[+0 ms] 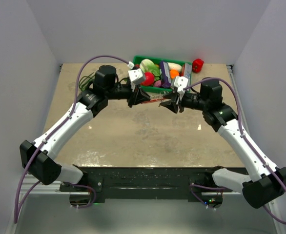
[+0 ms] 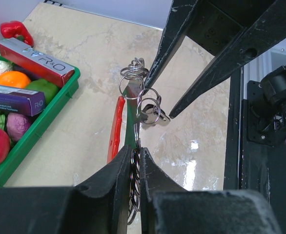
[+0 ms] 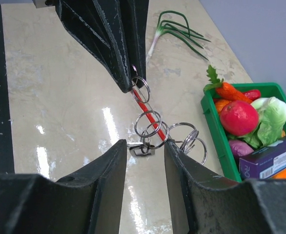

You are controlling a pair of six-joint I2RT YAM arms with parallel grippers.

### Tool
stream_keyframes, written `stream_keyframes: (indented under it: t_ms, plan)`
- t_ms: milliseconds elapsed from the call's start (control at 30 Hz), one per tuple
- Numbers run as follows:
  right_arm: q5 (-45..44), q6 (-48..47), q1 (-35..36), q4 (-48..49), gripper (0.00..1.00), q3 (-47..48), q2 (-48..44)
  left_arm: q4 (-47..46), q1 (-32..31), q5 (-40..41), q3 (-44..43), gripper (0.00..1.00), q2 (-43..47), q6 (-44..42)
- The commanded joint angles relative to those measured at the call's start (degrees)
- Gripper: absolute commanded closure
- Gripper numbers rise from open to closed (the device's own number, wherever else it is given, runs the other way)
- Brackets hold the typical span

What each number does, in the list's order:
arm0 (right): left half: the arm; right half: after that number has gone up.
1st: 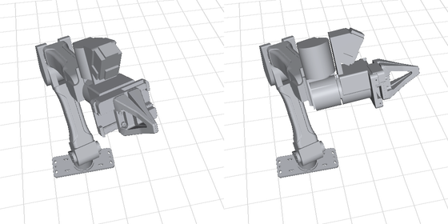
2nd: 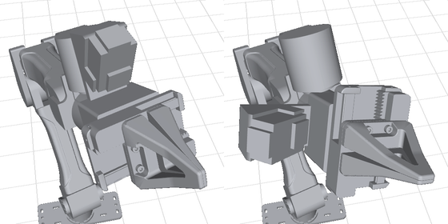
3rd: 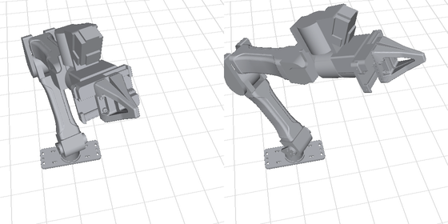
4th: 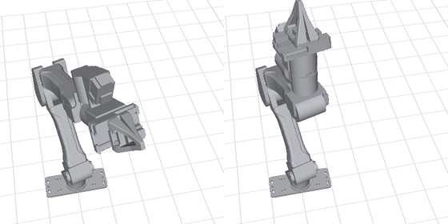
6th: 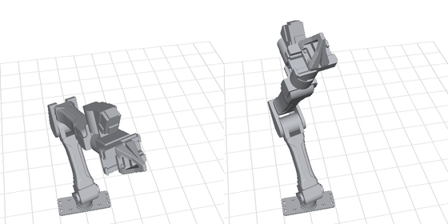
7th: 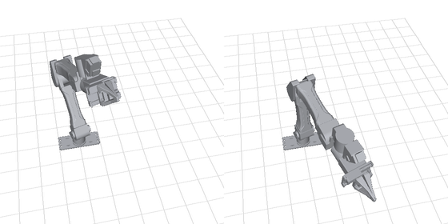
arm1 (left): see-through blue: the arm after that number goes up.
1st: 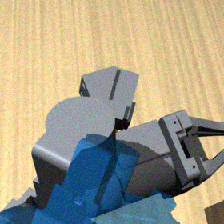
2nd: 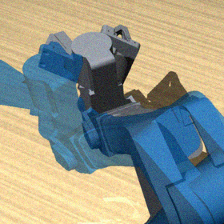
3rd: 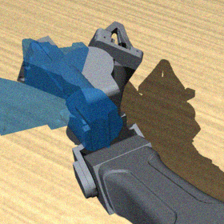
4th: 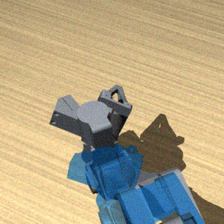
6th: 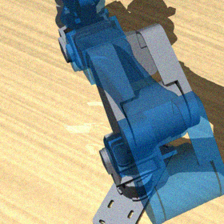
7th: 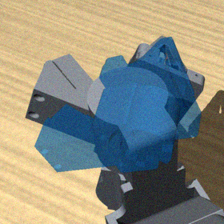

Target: Remove the keys from the keyring

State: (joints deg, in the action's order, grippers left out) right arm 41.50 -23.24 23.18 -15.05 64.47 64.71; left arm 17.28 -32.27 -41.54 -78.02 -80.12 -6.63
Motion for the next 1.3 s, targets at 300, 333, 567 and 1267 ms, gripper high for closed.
stream_keyframes:
  t_ms: [300, 333, 567, 1267]
  plan:
    - [3.6, 3.6, -0.7, 3.5, 0.62, 0.2, -0.1, -2.5, 0.0, -1.0, -1.3, 1.00, 2.2, -0.7]
    - [3.6, 2.9, -0.6, 1.2, 0.62, 0.7, -0.1, -2.5, 0.0, -0.9, -1.3, 1.00, 2.2, -0.7]
    - [6.6, 2.2, -1.2, -0.2, 0.62, 0.4, 0.2, -2.5, 0.0, -0.9, -1.5, 1.00, 2.2, -0.5]
    - [8.8, -2.9, -2.2, -2.4, 0.43, -1.1, -1.1, -2.7, 0.1, -1.1, -1.2, 1.00, 2.5, -0.4]
